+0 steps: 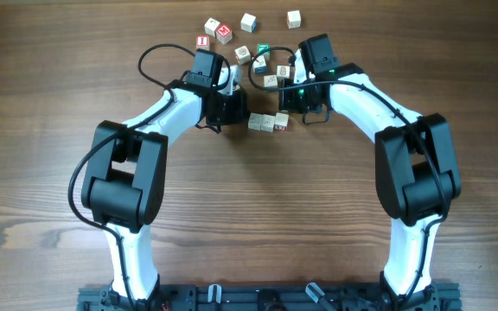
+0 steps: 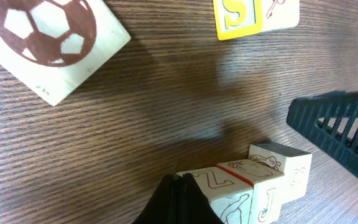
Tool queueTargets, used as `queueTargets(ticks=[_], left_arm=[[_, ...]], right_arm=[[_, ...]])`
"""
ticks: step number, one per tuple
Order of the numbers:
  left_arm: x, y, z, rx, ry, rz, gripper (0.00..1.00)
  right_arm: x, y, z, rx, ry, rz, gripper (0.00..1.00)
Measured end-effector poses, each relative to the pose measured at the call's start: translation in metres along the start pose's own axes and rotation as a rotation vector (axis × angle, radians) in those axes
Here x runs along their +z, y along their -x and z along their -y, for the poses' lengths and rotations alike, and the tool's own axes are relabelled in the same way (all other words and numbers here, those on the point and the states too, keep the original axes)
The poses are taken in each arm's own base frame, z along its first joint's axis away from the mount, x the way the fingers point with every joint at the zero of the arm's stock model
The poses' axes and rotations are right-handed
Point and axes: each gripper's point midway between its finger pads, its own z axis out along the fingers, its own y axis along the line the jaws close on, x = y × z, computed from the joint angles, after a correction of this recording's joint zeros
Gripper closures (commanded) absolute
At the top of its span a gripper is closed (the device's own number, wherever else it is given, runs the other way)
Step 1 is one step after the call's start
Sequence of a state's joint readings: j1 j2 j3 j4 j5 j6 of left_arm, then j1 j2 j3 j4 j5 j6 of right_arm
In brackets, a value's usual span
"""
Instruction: Form a horizontal line
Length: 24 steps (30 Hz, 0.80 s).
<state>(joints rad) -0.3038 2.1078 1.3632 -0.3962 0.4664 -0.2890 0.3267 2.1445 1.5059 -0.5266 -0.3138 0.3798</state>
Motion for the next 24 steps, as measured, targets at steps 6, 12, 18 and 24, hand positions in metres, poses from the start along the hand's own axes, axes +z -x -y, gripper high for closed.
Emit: queueTargets(ticks=[6,12,18,24], left_arm=[[0.0,0.0,0.0,0.0,-0.001,0.001,0.96],[0.0,0.0,0.0,0.0,0.0,0.0,0.96],[0.0,0.0,0.0,0.0,0.0,0.0,0.96],[0.0,0.0,0.0,0.0,0.0,0.0,0.96]], right_arm=[[0.0,-0.01,0.003,0.008,-0.022,-0.037,0.96],[0.0,-0.012,0.004,-0.011,-0.024,-0.046,0.95],[0.0,-0.015,0.005,-0.05,-0.027,-0.058,0.95],[0.0,-0.015,0.005,-0.059,-0.026,-0.058,0.96]])
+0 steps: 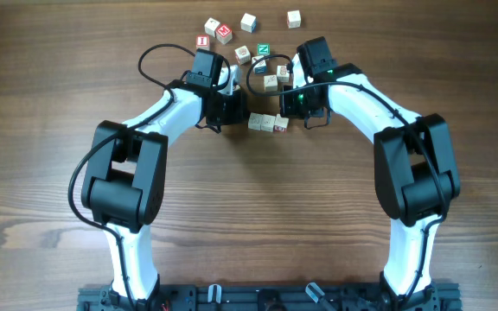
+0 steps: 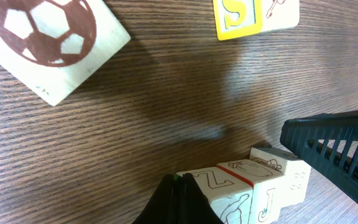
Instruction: Form a horizontal line
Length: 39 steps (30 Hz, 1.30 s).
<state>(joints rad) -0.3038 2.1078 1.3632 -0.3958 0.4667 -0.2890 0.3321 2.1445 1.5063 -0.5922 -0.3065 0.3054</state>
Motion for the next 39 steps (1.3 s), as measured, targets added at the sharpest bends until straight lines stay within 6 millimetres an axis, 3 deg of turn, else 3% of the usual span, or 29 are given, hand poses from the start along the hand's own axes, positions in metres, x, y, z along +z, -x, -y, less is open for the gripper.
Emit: queueTargets(ticks=[15,28,33,39], left_arm=[[0.0,0.0,0.0,0.0,0.0,0.0,0.96],[0.0,0.0,0.0,0.0,0.0,0.0,0.96],[0.0,0.0,0.0,0.0,0.0,0.0,0.96],[0.0,0.0,0.0,0.0,0.0,0.0,0.96]], right_arm=[[0.0,-0.003,-0.011,-0.081,0.066,-0.015,0.95],[-0.009,-0.012,0.03,0.067,-0.177,-0.028,0.96],[-0.011,-0.023,0.031,0.098,-0.182,-0.069,0.96],[-0.01,-0.027,0.018,0.109,-0.108,-0.094,0.95]])
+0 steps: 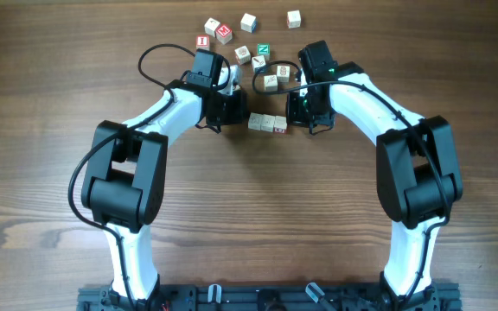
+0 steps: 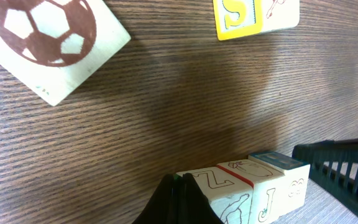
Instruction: Form a horizontal line
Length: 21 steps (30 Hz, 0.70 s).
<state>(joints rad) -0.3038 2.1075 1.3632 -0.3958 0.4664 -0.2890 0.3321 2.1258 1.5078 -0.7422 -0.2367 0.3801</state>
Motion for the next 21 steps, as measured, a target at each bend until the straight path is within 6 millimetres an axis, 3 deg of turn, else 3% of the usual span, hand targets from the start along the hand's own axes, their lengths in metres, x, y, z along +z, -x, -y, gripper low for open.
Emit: queueTargets(ticks=[12,21], left_arm=[[0.0,0.0,0.0,-0.001,0.0,0.0,0.96],[0.0,-0.001,-0.001,-0.003,0.002,-0.003,0.96]], right_arm=[[-0.001,-0.004,-0.013,0.0,0.075,-0.024,0.95],[0.0,-0.007,-0.004,0.007,0.025,-0.032,0.96]])
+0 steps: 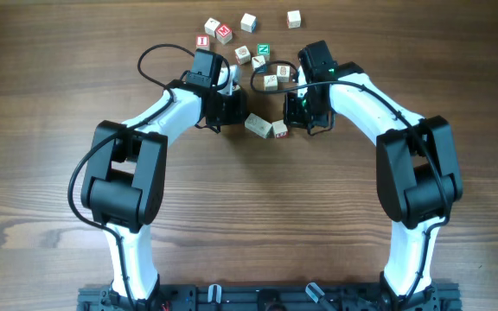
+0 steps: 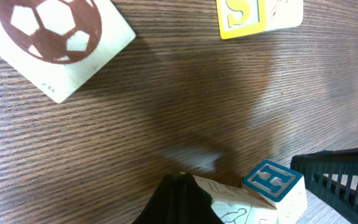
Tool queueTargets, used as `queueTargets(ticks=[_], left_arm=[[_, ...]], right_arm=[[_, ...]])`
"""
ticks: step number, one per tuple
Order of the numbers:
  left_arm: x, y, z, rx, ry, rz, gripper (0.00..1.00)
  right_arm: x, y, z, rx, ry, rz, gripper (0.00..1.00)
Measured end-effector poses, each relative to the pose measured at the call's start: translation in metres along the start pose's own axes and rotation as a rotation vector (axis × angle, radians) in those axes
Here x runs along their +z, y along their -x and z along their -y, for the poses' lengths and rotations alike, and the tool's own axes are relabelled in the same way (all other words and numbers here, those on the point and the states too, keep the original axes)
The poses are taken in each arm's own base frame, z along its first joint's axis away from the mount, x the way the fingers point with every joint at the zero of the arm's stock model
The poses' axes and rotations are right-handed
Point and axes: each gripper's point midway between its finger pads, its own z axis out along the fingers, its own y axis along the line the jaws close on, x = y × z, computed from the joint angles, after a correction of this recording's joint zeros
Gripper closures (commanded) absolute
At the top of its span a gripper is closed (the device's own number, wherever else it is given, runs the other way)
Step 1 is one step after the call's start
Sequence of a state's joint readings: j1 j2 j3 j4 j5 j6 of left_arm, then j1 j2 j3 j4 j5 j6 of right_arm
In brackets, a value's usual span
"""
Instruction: Form a horizontal line
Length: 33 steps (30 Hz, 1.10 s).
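Note:
A short row of pale letter blocks [image 1: 258, 125] lies skewed between the two grippers, its right end a small block [image 1: 278, 130]. In the left wrist view the nearest block [image 2: 229, 198] touches my left gripper [image 2: 180, 198], whose fingers are pressed together into a black wedge. Beside that block sits a turned block with a blue H face [image 2: 271, 180]. My left gripper [image 1: 242, 115] is at the row's left end and my right gripper [image 1: 296, 119] at its right end. A ribbed black part of the right gripper [image 2: 344, 180] shows by the H block, but how its jaws stand is hidden.
Several loose blocks lie at the back: red ones [image 1: 224, 33], pale ones [image 1: 248, 22] [image 1: 294, 17], a green one [image 1: 264, 49] and two behind the right gripper [image 1: 271, 81]. A soccer-ball block [image 2: 55, 37] and a yellow S block [image 2: 260, 12] lie beyond the left fingers.
The row of blocks has swung out of straight, its left block now angled and its right end lower. The blue H block has turned. The red-edged block no longer shows in the left wrist view.
The left gripper stayed shut against the left end of a straight short row. The right gripper stood behind and to the right of the row's end, then closer to the end block, then beside it. Now the row is skewed between both grippers.

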<state>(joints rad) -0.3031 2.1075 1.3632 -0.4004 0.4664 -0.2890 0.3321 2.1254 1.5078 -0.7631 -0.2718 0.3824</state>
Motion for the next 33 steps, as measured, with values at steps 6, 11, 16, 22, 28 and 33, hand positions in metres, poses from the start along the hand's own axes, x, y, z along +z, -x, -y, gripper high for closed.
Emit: queueTargets(ticks=[6,11,16,22,28,33], left_arm=[[0.0,0.0,0.0,-0.001,0.001,-0.002,0.96],[0.0,-0.001,0.0,-0.001,0.001,-0.002,0.96],[0.0,-0.001,0.0,-0.002,0.001,-0.003,0.96],[0.0,-0.003,-0.009,-0.01,0.046,-0.005,0.96],[-0.003,0.001,-0.019,-0.021,0.084,0.011,0.96],[-0.008,0.007,-0.03,-0.043,0.096,0.026,0.96]], right_arm=[[0.0,-0.006,0.008,0.012,-0.04,-0.02,0.96],[0.0,-0.007,0.005,0.014,-0.026,-0.028,0.96],[0.0,0.005,0.0,-0.003,-0.002,0.022,0.96],[-0.005,0.038,-0.02,-0.056,0.081,0.154,0.95],[-0.005,0.035,-0.034,-0.099,0.111,0.152,0.96],[-0.001,0.022,-0.037,-0.116,0.098,0.11,0.96]])
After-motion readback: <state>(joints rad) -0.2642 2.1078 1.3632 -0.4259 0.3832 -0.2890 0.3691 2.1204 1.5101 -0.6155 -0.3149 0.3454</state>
